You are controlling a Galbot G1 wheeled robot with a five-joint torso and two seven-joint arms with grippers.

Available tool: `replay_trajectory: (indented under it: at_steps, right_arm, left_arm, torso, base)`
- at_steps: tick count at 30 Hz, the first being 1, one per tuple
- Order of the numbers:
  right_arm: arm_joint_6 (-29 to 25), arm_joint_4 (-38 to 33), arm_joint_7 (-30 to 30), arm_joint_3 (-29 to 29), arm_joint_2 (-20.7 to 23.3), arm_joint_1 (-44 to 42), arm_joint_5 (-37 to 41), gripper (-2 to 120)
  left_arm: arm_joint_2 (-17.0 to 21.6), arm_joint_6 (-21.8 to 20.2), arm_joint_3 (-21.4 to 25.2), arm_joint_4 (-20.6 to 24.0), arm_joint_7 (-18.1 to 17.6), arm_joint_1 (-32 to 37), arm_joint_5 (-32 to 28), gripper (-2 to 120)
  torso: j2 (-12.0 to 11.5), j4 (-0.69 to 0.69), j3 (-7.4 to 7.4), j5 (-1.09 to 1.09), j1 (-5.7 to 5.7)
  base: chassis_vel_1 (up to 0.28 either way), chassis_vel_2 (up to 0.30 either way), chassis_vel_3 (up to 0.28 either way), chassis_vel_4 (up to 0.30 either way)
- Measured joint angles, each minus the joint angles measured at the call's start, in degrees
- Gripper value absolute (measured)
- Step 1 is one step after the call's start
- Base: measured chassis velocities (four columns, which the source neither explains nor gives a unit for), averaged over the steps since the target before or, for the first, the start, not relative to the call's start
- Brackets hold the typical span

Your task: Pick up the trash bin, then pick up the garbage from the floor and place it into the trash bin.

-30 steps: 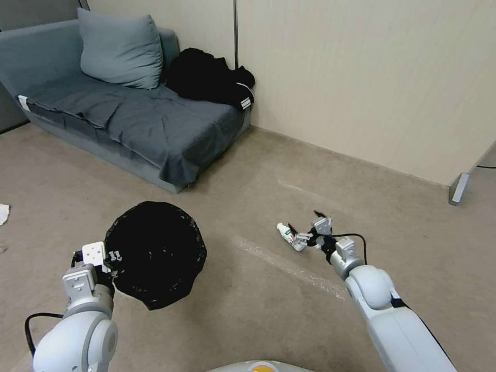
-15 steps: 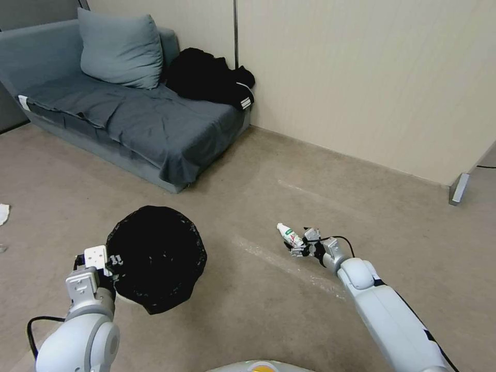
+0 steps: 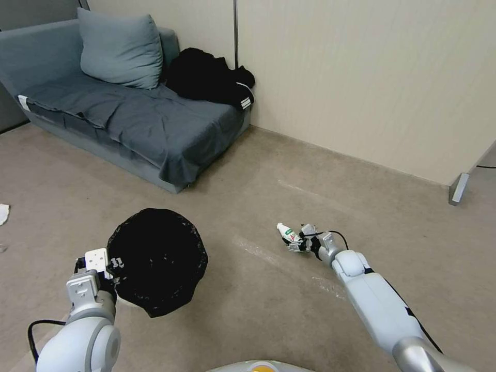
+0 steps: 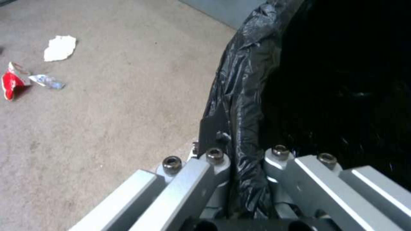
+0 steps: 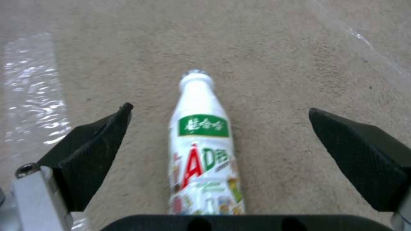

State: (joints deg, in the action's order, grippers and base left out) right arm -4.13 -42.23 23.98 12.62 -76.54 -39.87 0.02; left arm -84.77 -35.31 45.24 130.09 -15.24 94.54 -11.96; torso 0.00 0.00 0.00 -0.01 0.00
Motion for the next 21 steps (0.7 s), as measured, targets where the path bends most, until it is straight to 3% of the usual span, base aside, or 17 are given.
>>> replay_trajectory:
  at_steps: [6,14,21]
  right_arm:
    - [-0.97,7.31,-0.17,1.26,-1.99,3.16,-2.33,100]
    - [0.63,8.45,-1.12,1.42,-2.91,3.38,-3.38,94]
    - [2.26,9.77,-1.94,1.69,-3.95,3.16,-4.23,64]
  left_arm:
    - [-0.35,0.29,0.17,0.19,-0.05,0.53,0.14,2]
    - [-0.51,0.42,0.07,0.23,-0.11,0.57,0.44,2]
    - [-0.57,0.43,0.00,0.82,-0.16,0.69,0.48,2]
  torso:
    - [0.00,0.00,0.00,0.02,0.00]
    - [0.00,0.00,0.00,0.01,0.00]
    - [0.00,0.00,0.00,0.01,0.00]
  base:
    - [0.000,0.000,0.000,0.000]
    - [0.000,0.000,0.000,0.000]
    - [0.000,0.000,0.000,0.000]
